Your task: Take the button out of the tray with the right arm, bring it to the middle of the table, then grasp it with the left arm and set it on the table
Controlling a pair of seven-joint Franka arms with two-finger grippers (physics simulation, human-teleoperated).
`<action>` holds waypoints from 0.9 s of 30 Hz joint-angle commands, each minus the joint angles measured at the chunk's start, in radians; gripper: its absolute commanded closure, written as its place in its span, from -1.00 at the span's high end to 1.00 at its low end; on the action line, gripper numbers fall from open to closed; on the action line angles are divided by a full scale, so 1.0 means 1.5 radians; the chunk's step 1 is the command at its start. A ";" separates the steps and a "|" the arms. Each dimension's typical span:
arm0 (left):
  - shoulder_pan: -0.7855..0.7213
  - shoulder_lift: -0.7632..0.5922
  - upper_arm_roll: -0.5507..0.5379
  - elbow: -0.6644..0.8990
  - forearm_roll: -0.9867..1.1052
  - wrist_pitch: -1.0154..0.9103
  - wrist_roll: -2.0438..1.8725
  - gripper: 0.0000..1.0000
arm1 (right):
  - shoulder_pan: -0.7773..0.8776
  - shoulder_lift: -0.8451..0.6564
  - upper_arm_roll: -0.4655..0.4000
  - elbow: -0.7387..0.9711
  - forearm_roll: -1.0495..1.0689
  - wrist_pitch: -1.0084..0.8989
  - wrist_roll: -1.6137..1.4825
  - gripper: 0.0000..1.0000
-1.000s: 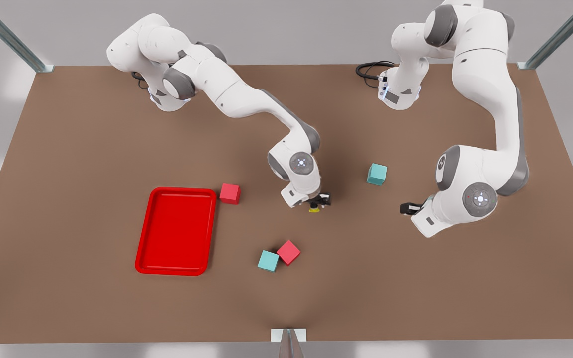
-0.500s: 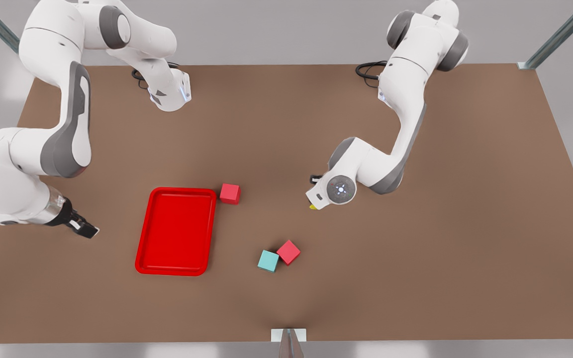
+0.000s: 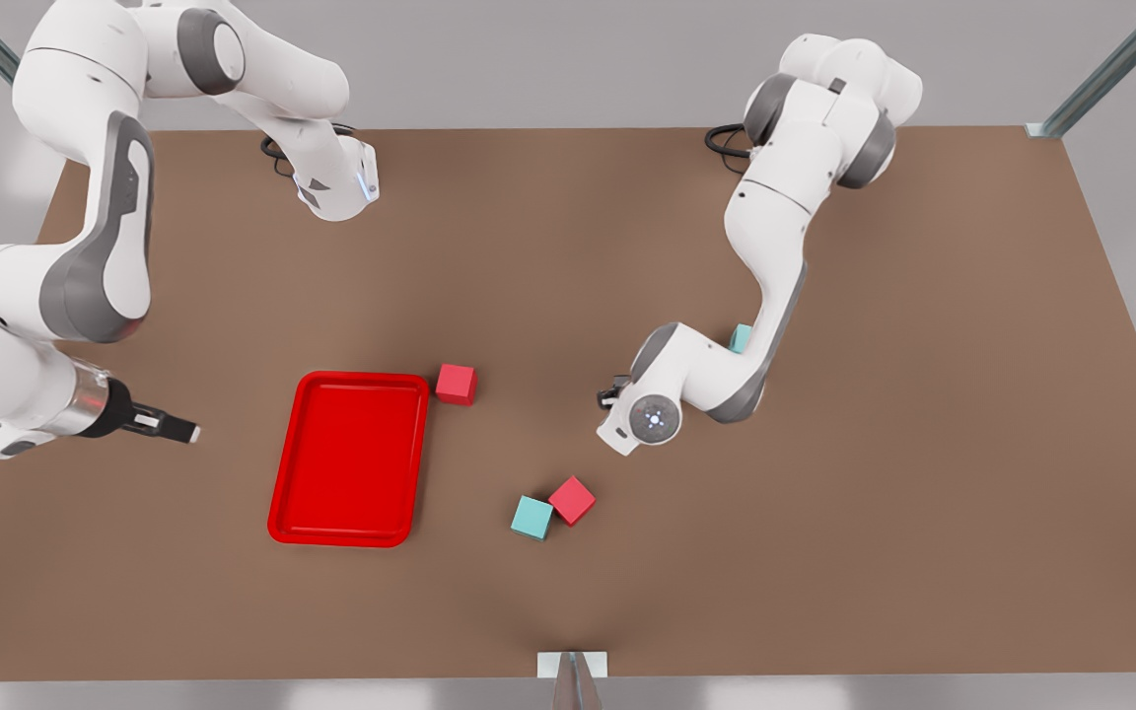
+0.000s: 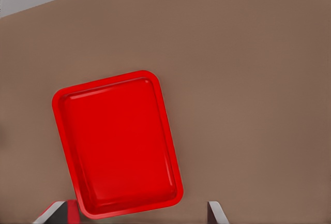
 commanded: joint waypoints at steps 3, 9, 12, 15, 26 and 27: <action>-0.036 0.011 -0.001 -0.006 0.011 0.027 -0.070 1.00 | 0.000 -0.001 0.000 -0.001 0.005 -0.005 -0.190 1.00; -0.036 0.027 -0.001 -0.012 0.024 0.049 -0.057 1.00 | 0.030 -0.020 0.005 0.023 -0.002 0.004 -0.185 1.00; -0.036 0.035 0.000 -0.013 0.027 0.066 -0.056 1.00 | 0.023 -0.027 0.004 0.056 0.010 0.050 -0.182 1.00; -0.031 0.033 0.003 -0.008 0.027 0.058 -0.043 1.00 | 0.027 -0.028 0.004 0.052 0.004 0.052 -0.183 1.00; -0.028 0.042 0.004 -0.011 0.024 0.082 -0.026 1.00 | 0.043 -0.032 0.011 0.056 -0.002 0.053 -0.183 1.00; -0.029 0.042 0.004 -0.011 0.025 0.084 -0.026 1.00 | 0.057 -0.034 0.009 0.057 -0.003 0.052 -0.182 1.00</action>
